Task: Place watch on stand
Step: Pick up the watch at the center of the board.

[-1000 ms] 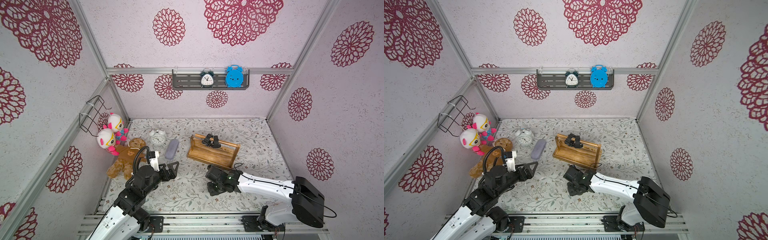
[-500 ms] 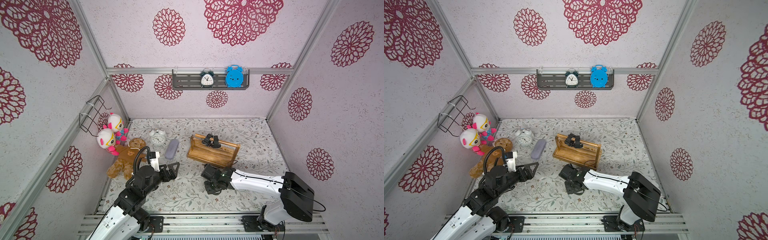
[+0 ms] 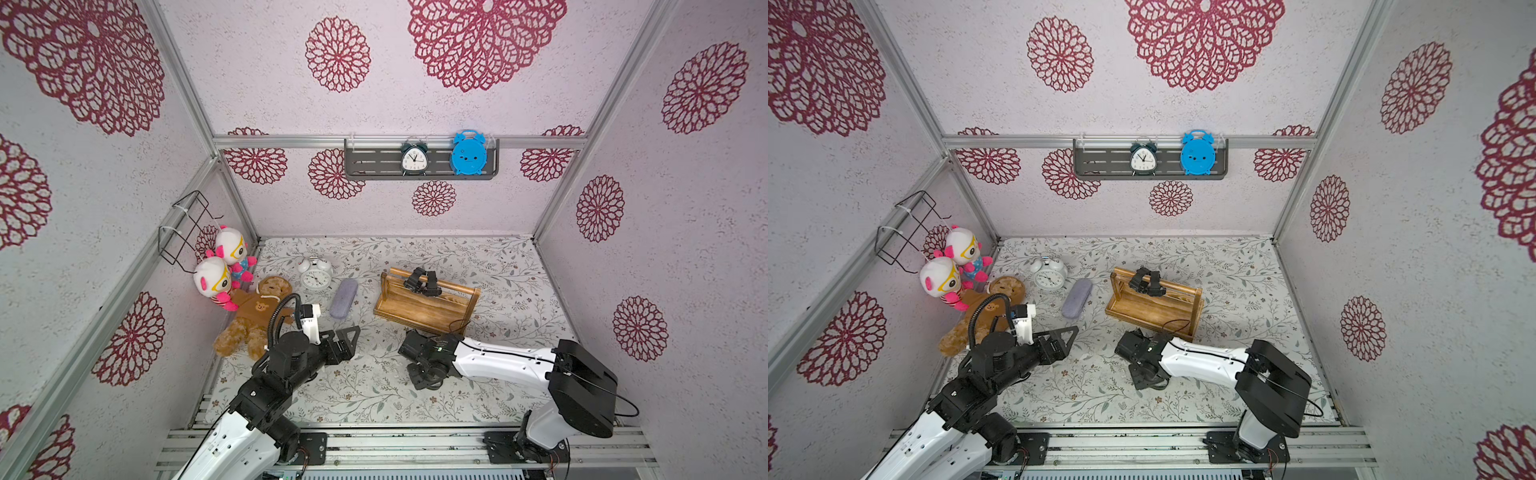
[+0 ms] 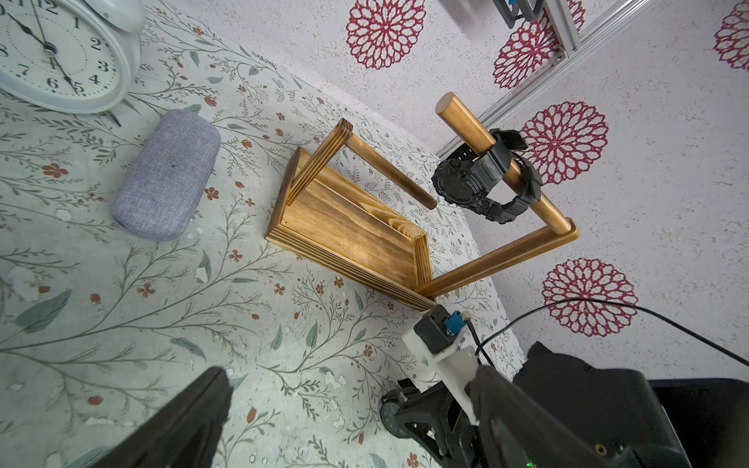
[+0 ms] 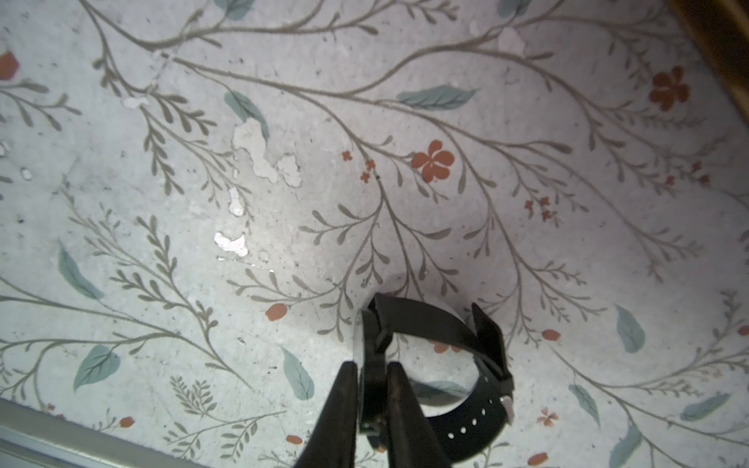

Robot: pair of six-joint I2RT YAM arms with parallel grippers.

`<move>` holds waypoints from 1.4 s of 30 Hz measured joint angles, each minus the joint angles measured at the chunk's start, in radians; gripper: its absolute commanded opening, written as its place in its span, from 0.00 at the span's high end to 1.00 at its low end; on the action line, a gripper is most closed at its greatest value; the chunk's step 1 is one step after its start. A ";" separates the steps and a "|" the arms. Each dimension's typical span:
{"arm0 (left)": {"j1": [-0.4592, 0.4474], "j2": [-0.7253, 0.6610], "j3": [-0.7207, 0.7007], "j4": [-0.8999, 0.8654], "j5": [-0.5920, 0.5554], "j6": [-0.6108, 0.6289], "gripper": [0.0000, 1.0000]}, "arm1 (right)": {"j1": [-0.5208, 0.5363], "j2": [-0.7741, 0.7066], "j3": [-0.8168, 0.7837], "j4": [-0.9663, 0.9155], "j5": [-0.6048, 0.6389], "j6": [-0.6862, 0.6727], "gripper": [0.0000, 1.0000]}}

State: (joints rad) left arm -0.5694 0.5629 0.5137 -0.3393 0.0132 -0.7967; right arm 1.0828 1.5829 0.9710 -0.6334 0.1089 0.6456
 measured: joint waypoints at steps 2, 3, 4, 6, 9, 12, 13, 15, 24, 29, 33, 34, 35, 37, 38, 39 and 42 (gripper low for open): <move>0.000 0.000 0.000 0.002 0.001 0.002 0.03 | 0.000 0.000 0.000 0.000 0.000 0.000 0.83; 0.000 -0.001 0.000 0.003 0.000 0.003 0.03 | 0.000 0.000 0.000 0.000 0.000 0.000 0.84; 0.000 -0.001 0.000 0.004 0.000 0.004 0.02 | 0.000 0.000 0.000 0.000 0.000 0.000 0.84; 0.000 -0.001 0.000 0.004 0.001 0.005 0.03 | 0.000 0.000 0.000 0.000 0.000 0.000 0.86; 0.000 0.000 0.000 0.005 0.006 0.007 0.03 | 0.000 -0.003 0.000 0.000 0.000 0.000 0.86; 0.000 -0.001 0.000 0.009 0.029 0.015 0.03 | 0.000 -0.029 0.000 0.000 0.000 0.000 0.87; 0.000 -0.002 0.000 0.015 0.042 0.018 0.03 | 0.000 -0.047 0.000 0.002 0.000 0.000 0.87; 0.000 -0.009 -0.005 0.038 0.065 0.023 0.03 | 0.000 -0.092 0.000 0.007 -0.001 -0.001 0.88; 0.000 -0.062 -0.076 0.267 0.208 0.016 0.02 | -0.048 -0.376 0.001 0.071 -0.035 -0.001 0.90; 0.000 -0.055 -0.100 0.451 0.305 -0.031 0.00 | -0.126 -0.541 0.018 0.121 -0.095 -0.003 0.90; 0.003 0.004 -0.108 0.615 0.393 -0.091 0.05 | -0.168 -0.592 0.076 0.159 -0.142 -0.010 0.91; 0.003 0.024 -0.108 0.655 0.412 -0.108 0.07 | -0.172 -0.595 0.089 0.171 -0.151 -0.011 0.91; 0.003 0.044 -0.108 0.688 0.431 -0.121 0.08 | -0.174 -0.597 0.100 0.187 -0.165 -0.011 0.91; 0.004 0.089 -0.108 0.760 0.472 -0.153 0.11 | -0.175 -0.599 0.112 0.222 -0.186 -0.010 0.92; 0.005 0.113 -0.108 0.793 0.491 -0.168 0.12 | -0.176 -0.599 0.114 0.242 -0.196 -0.010 0.92; 0.005 0.136 -0.108 0.826 0.509 -0.184 0.12 | -0.176 -0.599 0.113 0.262 -0.206 -0.008 0.92; 0.005 0.206 -0.107 0.906 0.551 -0.226 0.13 | -0.176 -0.599 0.113 0.308 -0.238 -0.006 0.92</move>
State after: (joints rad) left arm -0.5648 0.7689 0.4068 0.5667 0.5644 -1.0225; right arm 0.9066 0.9840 1.0843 -0.3256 -0.1295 0.6399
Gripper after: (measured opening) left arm 0.875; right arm 0.112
